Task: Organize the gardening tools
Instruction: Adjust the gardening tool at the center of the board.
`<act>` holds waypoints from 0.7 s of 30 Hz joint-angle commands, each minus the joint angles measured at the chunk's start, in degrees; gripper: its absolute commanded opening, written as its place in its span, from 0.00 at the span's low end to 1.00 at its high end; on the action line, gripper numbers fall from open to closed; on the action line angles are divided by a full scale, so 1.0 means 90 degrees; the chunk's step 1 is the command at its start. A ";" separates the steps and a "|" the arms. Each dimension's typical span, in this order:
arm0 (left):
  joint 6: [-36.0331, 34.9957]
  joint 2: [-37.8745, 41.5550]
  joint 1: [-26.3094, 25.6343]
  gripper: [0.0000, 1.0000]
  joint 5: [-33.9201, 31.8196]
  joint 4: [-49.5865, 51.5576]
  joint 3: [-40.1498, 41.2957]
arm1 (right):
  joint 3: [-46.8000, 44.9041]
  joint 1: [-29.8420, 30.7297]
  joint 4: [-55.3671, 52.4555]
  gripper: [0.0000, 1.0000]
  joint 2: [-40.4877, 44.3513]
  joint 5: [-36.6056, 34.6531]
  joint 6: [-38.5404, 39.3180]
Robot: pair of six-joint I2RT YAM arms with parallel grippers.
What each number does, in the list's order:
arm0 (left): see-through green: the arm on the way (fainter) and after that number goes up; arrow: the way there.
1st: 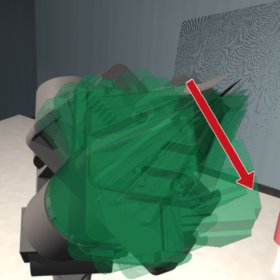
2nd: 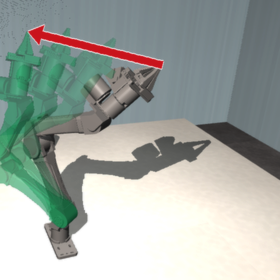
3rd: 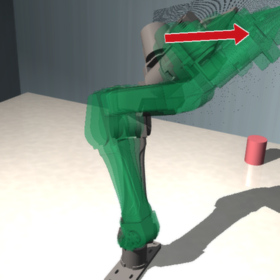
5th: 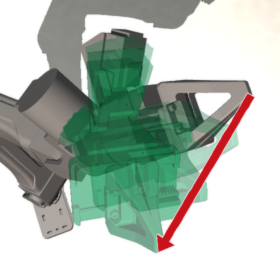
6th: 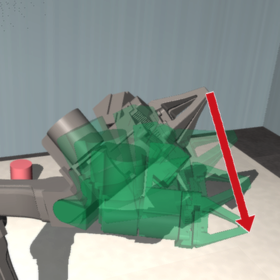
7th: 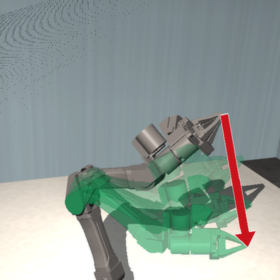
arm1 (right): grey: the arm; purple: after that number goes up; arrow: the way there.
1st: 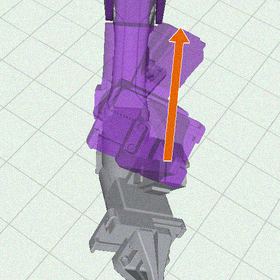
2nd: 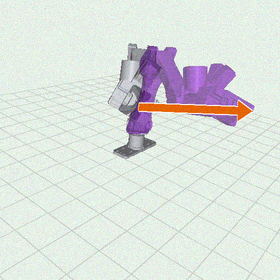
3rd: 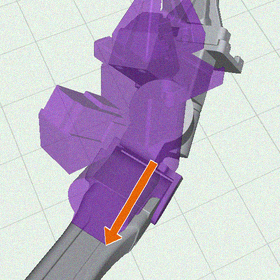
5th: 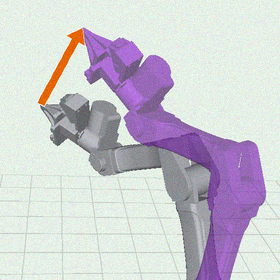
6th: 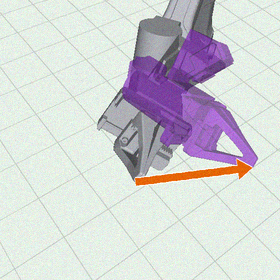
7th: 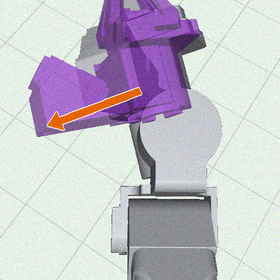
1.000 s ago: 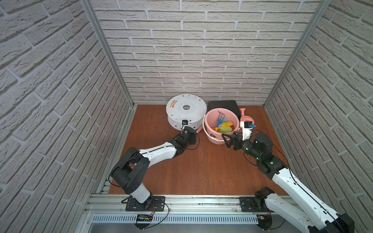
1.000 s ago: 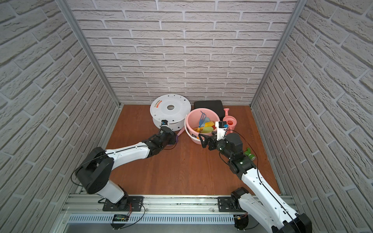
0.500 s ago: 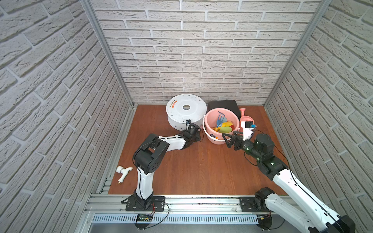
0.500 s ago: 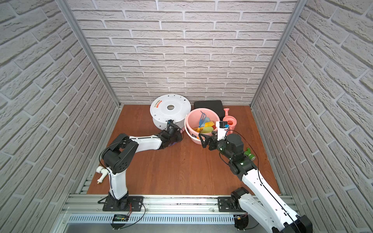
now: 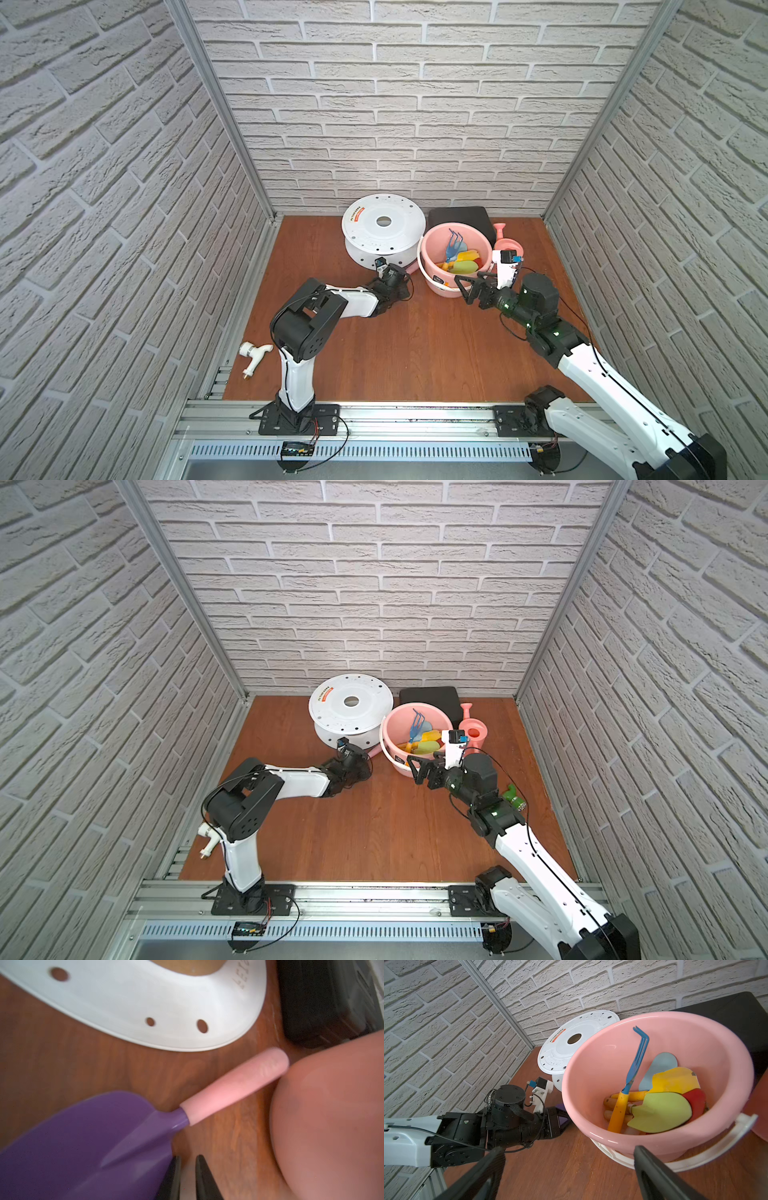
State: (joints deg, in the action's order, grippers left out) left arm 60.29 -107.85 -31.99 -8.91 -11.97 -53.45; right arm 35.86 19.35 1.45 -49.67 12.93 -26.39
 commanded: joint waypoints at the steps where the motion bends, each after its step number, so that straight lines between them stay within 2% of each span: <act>1: 0.0219 0.0282 0.0148 0.17 -0.0647 0.1191 0.0436 | -0.0088 0.0037 0.0288 1.00 0.0145 0.0018 -0.0036; 4: 0.0283 0.0568 0.0332 0.17 -0.1046 0.1609 0.0642 | -0.0088 0.0036 0.0295 1.00 0.0152 0.0023 -0.0046; 8: 0.0199 0.0763 0.0832 0.21 -0.1071 0.1516 0.0896 | -0.0097 0.0032 0.0314 1.00 0.0148 0.0030 -0.0063; 12: -0.0382 0.0409 0.1266 0.28 -0.0364 0.1336 0.0496 | -0.0107 0.0037 0.0326 1.00 0.0129 0.0033 -0.0066; 15: -0.0559 0.0103 0.1228 0.28 -0.0140 0.1668 -0.0009 | -0.0107 0.0037 0.0321 1.00 0.0120 0.0024 -0.0063; 18: -0.0398 0.0119 0.0965 0.29 -0.0190 0.1773 -0.0128 | -0.0112 0.0032 0.0298 1.00 0.0137 -0.0007 -0.0041; 21: -0.0162 0.0421 0.0439 0.38 -0.0666 0.2024 -0.0188 | -0.0117 0.0042 0.0316 1.00 0.0131 0.0009 -0.0064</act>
State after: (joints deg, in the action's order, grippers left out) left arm 57.91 -105.08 -24.38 -14.00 -0.34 -55.02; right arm 35.75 19.35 1.52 -49.17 12.93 -26.61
